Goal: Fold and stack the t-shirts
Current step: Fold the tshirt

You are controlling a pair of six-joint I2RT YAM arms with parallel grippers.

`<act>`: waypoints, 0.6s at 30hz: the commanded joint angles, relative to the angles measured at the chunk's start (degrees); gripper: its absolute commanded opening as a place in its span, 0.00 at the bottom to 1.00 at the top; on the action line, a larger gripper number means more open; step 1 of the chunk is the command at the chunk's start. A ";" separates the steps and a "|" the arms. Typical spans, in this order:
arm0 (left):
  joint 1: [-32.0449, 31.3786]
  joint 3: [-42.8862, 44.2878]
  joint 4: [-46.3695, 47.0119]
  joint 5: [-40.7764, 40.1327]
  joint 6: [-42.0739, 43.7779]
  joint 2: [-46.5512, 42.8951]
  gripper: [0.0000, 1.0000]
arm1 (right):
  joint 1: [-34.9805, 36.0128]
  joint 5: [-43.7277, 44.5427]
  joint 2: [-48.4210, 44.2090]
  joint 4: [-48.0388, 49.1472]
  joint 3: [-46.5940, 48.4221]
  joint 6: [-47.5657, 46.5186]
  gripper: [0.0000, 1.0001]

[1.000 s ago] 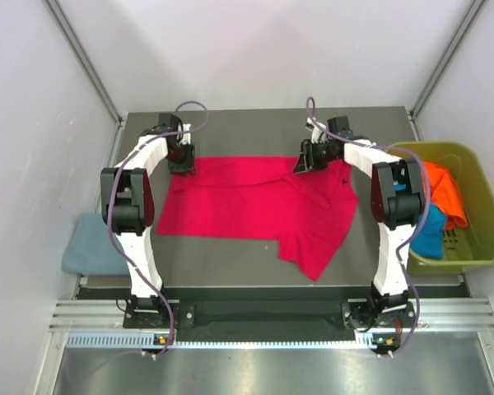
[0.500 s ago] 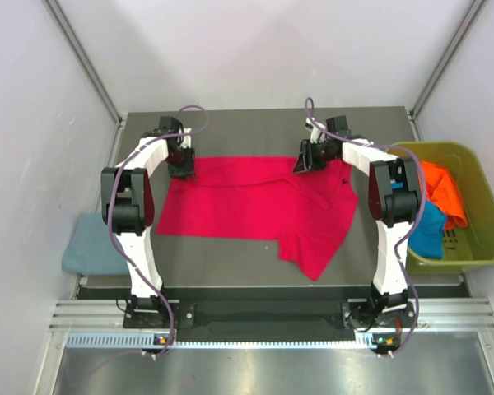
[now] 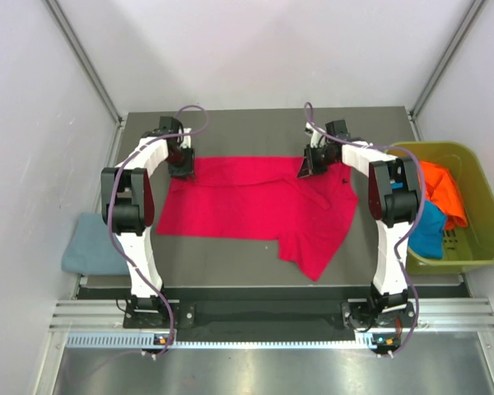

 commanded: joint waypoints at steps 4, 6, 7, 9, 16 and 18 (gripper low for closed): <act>0.13 1.10 -0.01 0.83 -1.17 -2.85 0.38 | 1.50 0.42 -5.28 -0.48 -0.61 -1.67 0.00; 0.13 1.18 0.25 1.01 -1.43 -2.94 0.38 | 2.28 0.78 -7.39 -1.18 -1.31 -1.93 0.00; 0.13 1.27 0.34 1.01 -1.52 -2.94 0.38 | 2.47 0.60 -8.87 -1.45 -1.66 -1.93 0.00; 0.13 1.54 0.86 1.18 -1.70 -2.77 0.38 | 3.43 0.34 -10.37 -2.15 -3.15 -1.84 0.00; 0.13 2.42 2.10 1.27 -1.52 -2.24 0.38 | 7.82 0.77 -17.40 -1.28 -11.59 -1.40 0.05; 0.13 2.42 2.36 1.36 -1.52 -2.32 0.38 | 9.41 1.21 -18.20 -1.28 -12.74 -1.93 0.05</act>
